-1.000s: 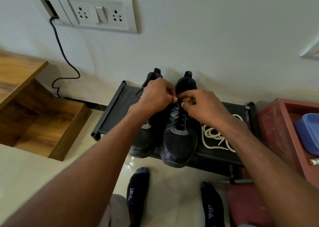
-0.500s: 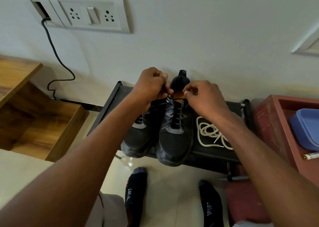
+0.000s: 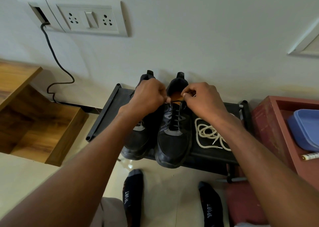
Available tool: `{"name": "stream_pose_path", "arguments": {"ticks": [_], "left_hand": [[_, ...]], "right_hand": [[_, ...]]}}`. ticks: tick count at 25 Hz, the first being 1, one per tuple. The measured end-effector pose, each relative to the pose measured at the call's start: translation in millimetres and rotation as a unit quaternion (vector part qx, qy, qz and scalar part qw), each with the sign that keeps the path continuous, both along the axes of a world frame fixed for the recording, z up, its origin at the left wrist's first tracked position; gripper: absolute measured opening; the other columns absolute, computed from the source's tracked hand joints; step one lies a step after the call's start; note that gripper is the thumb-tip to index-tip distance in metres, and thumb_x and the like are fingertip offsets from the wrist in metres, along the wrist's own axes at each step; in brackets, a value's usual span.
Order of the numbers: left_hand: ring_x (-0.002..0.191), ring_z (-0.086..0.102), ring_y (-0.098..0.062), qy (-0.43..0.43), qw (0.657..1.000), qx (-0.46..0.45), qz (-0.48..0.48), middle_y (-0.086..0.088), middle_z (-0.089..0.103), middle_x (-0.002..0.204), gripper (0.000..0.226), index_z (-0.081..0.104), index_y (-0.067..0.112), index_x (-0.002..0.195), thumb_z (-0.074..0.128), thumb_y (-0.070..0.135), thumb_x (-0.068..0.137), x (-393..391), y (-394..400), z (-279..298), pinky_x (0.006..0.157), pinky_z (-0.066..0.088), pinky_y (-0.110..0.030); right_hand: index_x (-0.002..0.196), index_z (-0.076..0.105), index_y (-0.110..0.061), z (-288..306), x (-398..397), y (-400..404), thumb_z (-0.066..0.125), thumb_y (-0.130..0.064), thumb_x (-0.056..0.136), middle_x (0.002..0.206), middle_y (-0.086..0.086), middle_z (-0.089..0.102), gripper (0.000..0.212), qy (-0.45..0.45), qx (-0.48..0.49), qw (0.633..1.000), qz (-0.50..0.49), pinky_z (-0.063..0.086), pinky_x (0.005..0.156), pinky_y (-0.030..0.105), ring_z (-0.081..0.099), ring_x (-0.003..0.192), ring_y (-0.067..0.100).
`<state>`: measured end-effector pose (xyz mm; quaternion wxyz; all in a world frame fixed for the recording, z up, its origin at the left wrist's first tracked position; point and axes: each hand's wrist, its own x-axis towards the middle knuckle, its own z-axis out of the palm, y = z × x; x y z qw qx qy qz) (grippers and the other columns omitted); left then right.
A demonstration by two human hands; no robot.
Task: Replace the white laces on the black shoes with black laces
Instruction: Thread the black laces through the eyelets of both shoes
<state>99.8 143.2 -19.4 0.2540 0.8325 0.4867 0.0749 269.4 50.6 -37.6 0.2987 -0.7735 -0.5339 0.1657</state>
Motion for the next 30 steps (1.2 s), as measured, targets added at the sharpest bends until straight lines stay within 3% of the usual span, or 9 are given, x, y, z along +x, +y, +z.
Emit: {"name": "stream_pose_path", "arguments": {"ticks": [2, 4, 6, 8, 10, 13, 17, 23, 30], "left_hand": [[0.071, 0.066, -0.005, -0.179, 0.983, 0.027, 0.044, 0.009, 0.067, 0.069, 0.023, 0.065, 0.019, 0.074, 0.08, 0.026, 0.09, 0, -3, 18, 0.061, 0.047, -0.019], [0.083, 0.074, -0.011, -0.436, 0.898, 0.009, 0.047, 0.001, 0.076, 0.083, 0.018, 0.061, 0.01, 0.088, 0.068, 0.021, 0.1, 2, -5, 44, 0.07, 0.053, -0.027], [0.083, 0.076, -0.023, -0.547, 0.835, -0.043, 0.029, -0.008, 0.077, 0.087, 0.016, 0.051, 0.009, 0.099, 0.053, 0.022, 0.109, 3, -4, 56, 0.063, 0.05, -0.033], [0.064, 0.066, -0.02, -0.469, 0.878, -0.072, 0.07, -0.005, 0.069, 0.076, 0.02, 0.052, 0.012, 0.103, 0.053, 0.031, 0.109, 5, -2, 45, 0.056, 0.045, -0.031], [0.062, 0.061, -0.017, -0.192, 0.978, -0.03, 0.07, -0.002, 0.064, 0.075, 0.033, 0.062, 0.013, 0.097, 0.063, 0.046, 0.101, 2, 4, 15, 0.057, 0.047, -0.03], [0.066, 0.061, -0.021, 0.041, 0.998, -0.021, -0.038, -0.003, 0.064, 0.069, 0.046, 0.072, 0.009, 0.083, 0.076, 0.055, 0.088, -2, 5, -12, 0.055, 0.043, -0.03], [0.073, 0.062, -0.014, -0.044, 0.999, -0.004, -0.024, 0.004, 0.065, 0.072, 0.016, 0.072, 0.02, 0.082, 0.079, 0.032, 0.09, -1, 5, -3, 0.061, 0.043, -0.026], [0.067, 0.069, -0.009, -0.357, 0.932, 0.002, 0.057, -0.001, 0.077, 0.088, 0.025, 0.064, 0.011, 0.093, 0.055, 0.029, 0.108, 3, -2, 37, 0.058, 0.048, -0.023], [0.062, 0.063, -0.02, -0.425, 0.894, -0.055, 0.131, -0.009, 0.068, 0.075, 0.032, 0.06, 0.009, 0.093, 0.044, 0.031, 0.111, -1, 3, 26, 0.054, 0.047, -0.03]], "right_hand": [[0.101, 0.078, -0.025, -1, 0, 1, 0.065, -0.023, 0.1, 0.094, -0.004, 0.073, 0.013, 0.006, 0.006, 1.0, -0.002, 0.047, 0.07, 0.022, 0.067, 0.084, 0.01], [0.099, 0.078, -0.026, 0, 0, 2, 0.064, -0.021, 0.1, 0.097, -0.007, 0.074, 0.015, 0.015, 0.02, 1.0, -0.002, 0.047, 0.071, 0.019, 0.067, 0.085, 0.006], [0.098, 0.079, -0.027, 1, 0, 2, 0.063, -0.02, 0.101, 0.098, -0.009, 0.075, 0.017, 0.02, 0.029, 0.999, 0.0, 0.049, 0.072, 0.017, 0.067, 0.085, 0.004], [0.097, 0.079, -0.026, 2, -2, 2, 0.064, -0.02, 0.1, 0.093, -0.008, 0.075, 0.017, 0.022, 0.024, 0.999, -0.001, 0.053, 0.069, 0.02, 0.068, 0.079, 0.005], [0.099, 0.078, -0.025, 2, -4, 1, 0.064, -0.019, 0.1, 0.092, -0.005, 0.075, 0.015, 0.015, 0.013, 1.0, 0.0, 0.051, 0.065, 0.021, 0.067, 0.076, 0.006], [0.103, 0.079, -0.024, 2, -6, 1, 0.065, -0.019, 0.099, 0.093, -0.004, 0.074, 0.015, 0.004, 0.007, 1.0, 0.001, 0.043, 0.062, 0.016, 0.063, 0.078, 0.001], [0.102, 0.079, -0.025, 1, -5, 1, 0.065, -0.019, 0.099, 0.096, -0.004, 0.074, 0.015, 0.002, 0.0, 1.0, 0.007, 0.047, 0.067, 0.022, 0.066, 0.082, 0.008], [0.101, 0.077, -0.026, 4, -4, -1, 0.062, -0.015, 0.1, 0.089, -0.009, 0.068, 0.018, 0.021, 0.027, 0.999, 0.008, 0.044, 0.063, 0.017, 0.064, 0.079, 0.005], [0.095, 0.079, -0.028, 11, -17, -2, 0.063, -0.015, 0.097, 0.084, -0.011, 0.073, 0.021, 0.031, 0.035, 0.998, 0.052, 0.055, 0.068, 0.021, 0.067, 0.073, 0.007]]}}
